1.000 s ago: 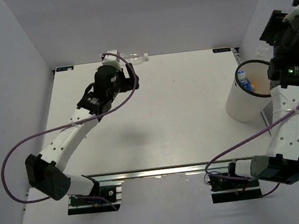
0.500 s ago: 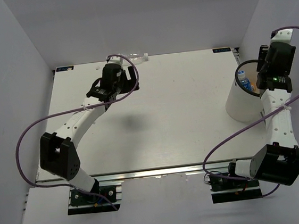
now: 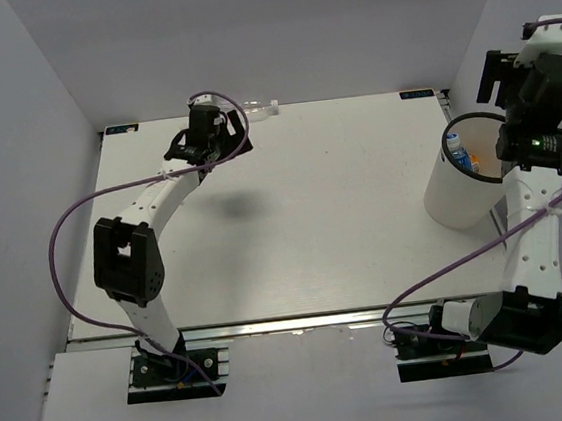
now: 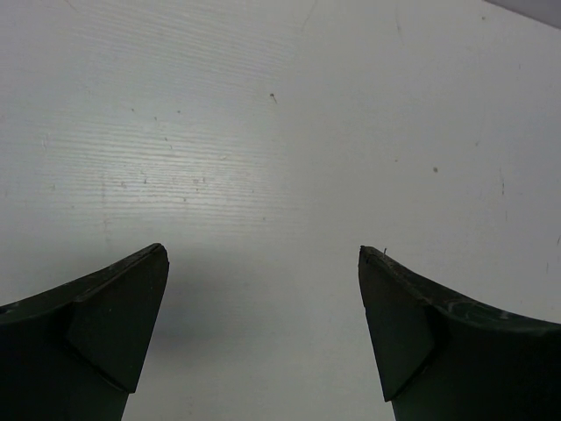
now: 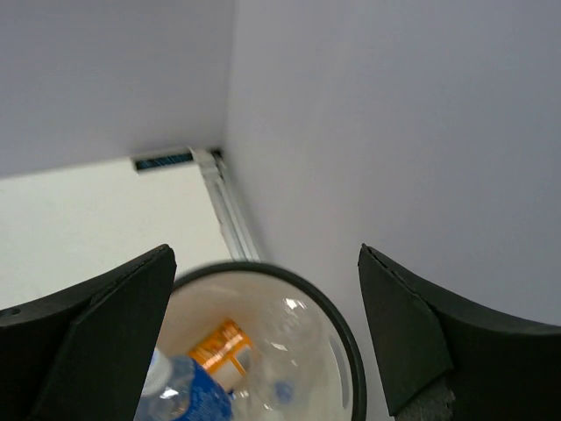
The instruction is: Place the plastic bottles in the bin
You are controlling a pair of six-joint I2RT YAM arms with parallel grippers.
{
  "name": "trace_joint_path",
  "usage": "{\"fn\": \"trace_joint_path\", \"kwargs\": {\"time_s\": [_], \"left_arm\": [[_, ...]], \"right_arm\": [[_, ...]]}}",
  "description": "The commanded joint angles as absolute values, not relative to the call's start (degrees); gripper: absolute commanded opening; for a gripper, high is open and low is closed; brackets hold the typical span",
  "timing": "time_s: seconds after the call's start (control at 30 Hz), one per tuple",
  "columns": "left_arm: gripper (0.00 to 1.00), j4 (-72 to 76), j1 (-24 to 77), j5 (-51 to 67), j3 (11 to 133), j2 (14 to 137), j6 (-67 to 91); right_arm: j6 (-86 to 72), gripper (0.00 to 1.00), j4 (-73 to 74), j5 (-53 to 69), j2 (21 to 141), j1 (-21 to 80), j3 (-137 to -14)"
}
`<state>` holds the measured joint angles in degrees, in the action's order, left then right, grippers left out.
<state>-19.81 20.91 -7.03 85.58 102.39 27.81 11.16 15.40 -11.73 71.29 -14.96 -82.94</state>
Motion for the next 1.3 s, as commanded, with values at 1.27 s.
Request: {"fn": "trace_joint_path", "kwargs": {"time_s": [1.27], "left_arm": [[0.98, 5.3, 15.9, -29.2, 141.9, 164.6, 90.7]], "right_arm": [[4.5, 0.89, 14.4, 12.6, 67.3, -10.4, -86.0]]}}
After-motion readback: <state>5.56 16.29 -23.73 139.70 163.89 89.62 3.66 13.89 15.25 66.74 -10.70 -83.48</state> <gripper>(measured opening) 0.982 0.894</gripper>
